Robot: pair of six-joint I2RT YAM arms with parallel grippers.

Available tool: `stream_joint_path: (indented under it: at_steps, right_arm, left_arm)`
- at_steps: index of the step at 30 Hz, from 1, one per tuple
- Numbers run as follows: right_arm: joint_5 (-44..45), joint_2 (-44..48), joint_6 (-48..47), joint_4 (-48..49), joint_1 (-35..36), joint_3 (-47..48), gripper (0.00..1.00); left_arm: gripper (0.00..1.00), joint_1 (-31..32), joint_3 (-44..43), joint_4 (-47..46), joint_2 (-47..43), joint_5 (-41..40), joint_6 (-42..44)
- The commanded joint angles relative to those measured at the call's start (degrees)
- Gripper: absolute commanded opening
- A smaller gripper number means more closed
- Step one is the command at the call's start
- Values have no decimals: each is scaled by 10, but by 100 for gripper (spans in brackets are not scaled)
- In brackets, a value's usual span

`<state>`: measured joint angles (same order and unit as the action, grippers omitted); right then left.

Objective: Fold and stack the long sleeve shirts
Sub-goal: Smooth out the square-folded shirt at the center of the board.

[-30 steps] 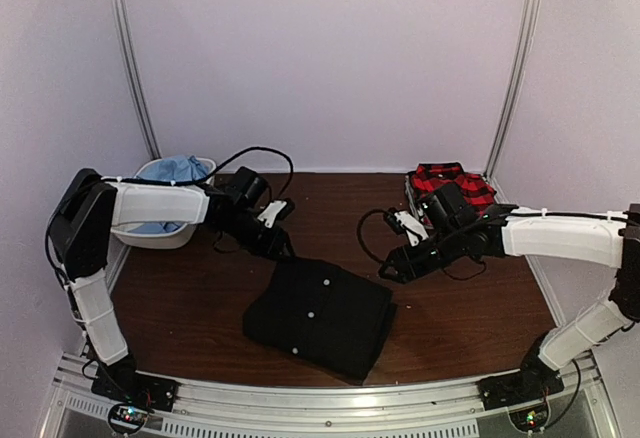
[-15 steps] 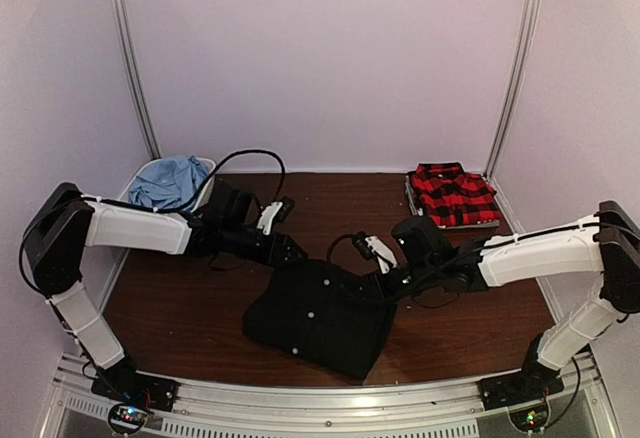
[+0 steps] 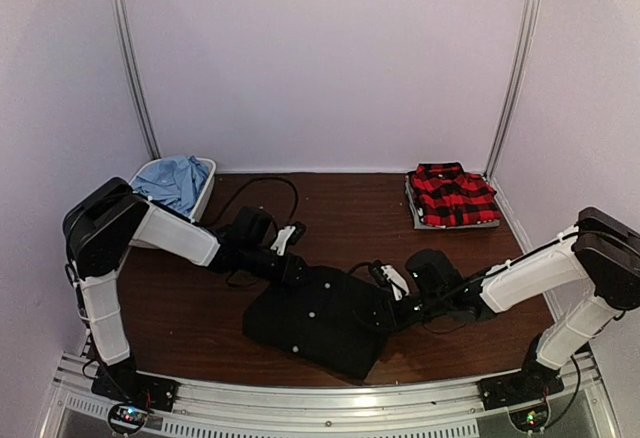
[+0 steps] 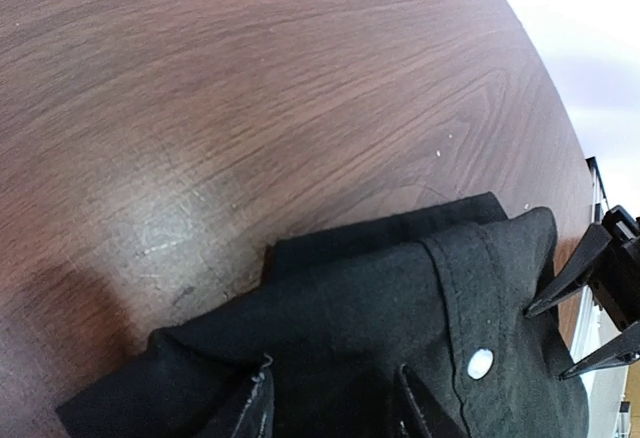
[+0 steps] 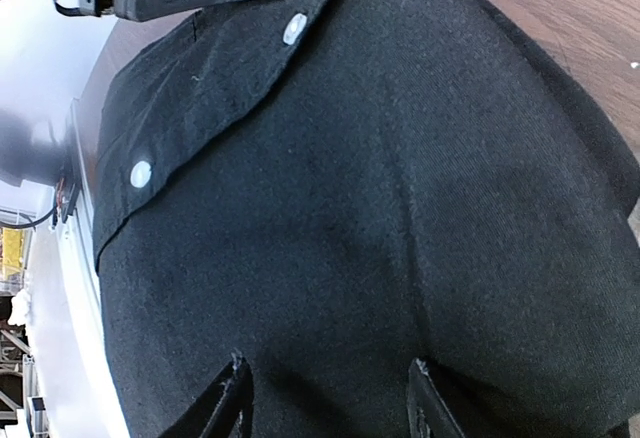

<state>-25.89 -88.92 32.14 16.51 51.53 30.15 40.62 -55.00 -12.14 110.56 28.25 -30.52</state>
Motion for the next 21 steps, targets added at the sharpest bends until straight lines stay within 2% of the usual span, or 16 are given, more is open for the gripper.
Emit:
stream_joint_path:
  at_steps: [1,4,9,12,16,21]
  right_arm:
    - [16,24,15,-23,2,-36,54]
    - [32,68,4,-68,2,-29,57]
    - [82,145,-27,-188,1,17,73]
    - [89,164,-44,-226,-11,47,82]
    - [79,148,-79,-263,-38,99,92]
    - [54,75,-135,-308,-68,192,100]
  left_arm:
    - [42,4,-4,-18,20,-39,11]
    - [42,4,15,-45,3,-42,16]
    - [42,6,50,-90,-55,-59,19]
    - [43,12,71,-103,-99,-68,26]
    - [43,40,101,-94,-155,-102,47]
    - [43,97,165,-85,-230,-165,43]
